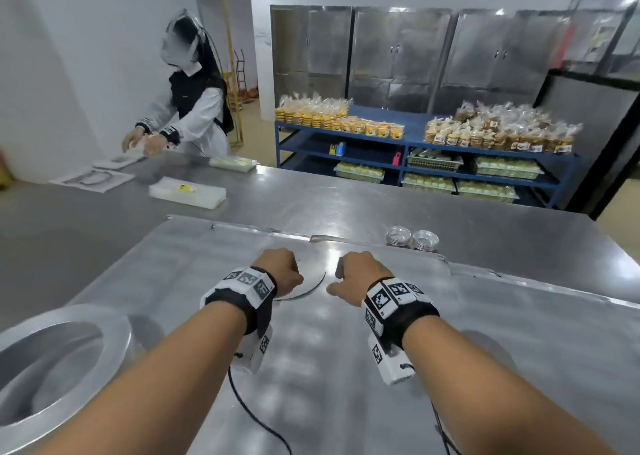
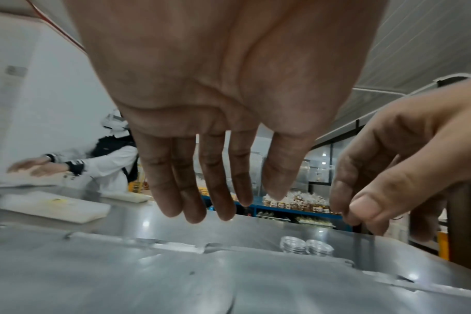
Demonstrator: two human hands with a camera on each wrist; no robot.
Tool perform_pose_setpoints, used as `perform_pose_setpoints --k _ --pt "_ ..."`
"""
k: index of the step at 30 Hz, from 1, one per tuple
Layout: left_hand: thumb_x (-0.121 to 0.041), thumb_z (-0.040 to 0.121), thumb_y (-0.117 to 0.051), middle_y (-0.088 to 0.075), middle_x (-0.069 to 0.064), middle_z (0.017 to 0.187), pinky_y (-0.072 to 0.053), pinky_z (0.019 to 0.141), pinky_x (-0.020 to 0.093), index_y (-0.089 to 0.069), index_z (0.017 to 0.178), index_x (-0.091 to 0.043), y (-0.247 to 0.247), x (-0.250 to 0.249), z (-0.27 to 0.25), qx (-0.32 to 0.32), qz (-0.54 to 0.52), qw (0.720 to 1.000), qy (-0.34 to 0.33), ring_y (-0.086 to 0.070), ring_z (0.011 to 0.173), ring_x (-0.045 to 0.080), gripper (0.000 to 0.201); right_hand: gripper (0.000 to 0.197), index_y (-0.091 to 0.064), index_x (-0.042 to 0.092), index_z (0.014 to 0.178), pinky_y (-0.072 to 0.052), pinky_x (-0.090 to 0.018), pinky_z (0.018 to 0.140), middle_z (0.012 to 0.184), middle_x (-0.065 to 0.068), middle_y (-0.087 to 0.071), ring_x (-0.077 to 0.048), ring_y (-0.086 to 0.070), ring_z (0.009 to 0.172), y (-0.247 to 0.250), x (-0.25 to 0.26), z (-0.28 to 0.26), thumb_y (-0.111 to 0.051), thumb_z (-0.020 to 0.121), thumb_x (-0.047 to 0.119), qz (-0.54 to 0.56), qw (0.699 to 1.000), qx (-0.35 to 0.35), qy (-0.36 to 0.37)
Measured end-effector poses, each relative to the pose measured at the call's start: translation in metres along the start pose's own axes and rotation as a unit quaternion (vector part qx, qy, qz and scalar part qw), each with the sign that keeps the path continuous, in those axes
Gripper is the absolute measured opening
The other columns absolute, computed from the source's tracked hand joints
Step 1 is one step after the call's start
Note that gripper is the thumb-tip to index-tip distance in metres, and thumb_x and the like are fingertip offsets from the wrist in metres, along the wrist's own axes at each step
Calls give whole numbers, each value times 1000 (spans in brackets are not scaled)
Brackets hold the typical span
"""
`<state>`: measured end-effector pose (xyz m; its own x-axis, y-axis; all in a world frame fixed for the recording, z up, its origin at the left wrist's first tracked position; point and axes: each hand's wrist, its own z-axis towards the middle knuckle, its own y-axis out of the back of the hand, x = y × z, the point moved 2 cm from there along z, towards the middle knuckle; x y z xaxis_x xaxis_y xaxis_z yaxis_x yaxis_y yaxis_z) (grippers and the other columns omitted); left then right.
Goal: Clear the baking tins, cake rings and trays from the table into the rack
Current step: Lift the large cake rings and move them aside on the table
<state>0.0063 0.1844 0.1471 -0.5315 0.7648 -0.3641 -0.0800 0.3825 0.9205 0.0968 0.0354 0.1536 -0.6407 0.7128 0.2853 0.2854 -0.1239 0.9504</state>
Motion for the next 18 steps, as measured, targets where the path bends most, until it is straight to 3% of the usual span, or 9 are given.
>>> perform_pose_setpoints --k 6,11,14,18 --pt "-28 89 -64 -69 10 109 -49 80 31 -67 105 -8 11 116 -62 -26 -5 999 46 -63 103 28 25 36 -66 15 110 -56 -32 78 112 -3 -63 -23 -64 99 -37 107 -23 -67 82 39 -19 998 26 55" --pt "-37 88 -64 -63 11 119 -47 91 33 -62 118 -13 22 214 -101 -46 28 995 83 -59 111 29 38 36 -70 10 101 -60 -39 77 101 -8 -70 -26 -68 87 -78 196 -30 -69 76 36 9 996 41 79" --pt "-37 86 -63 -62 11 119 -49 95 39 -60 118 -13 29 272 -121 -56 49 990 119 -58 114 32 40 36 -70 10 101 -60 -39 79 100 -7 -69 -26 -69 87 -106 243 -28 -70 78 37 4 994 55 91" --pt "-37 88 -58 -53 13 132 -47 98 42 -53 130 -11 35 338 -146 -40 87 979 180 -52 121 34 49 39 -67 13 105 -58 -35 79 104 -5 -67 -26 -67 90 -145 296 -22 -70 79 42 1 992 80 98"
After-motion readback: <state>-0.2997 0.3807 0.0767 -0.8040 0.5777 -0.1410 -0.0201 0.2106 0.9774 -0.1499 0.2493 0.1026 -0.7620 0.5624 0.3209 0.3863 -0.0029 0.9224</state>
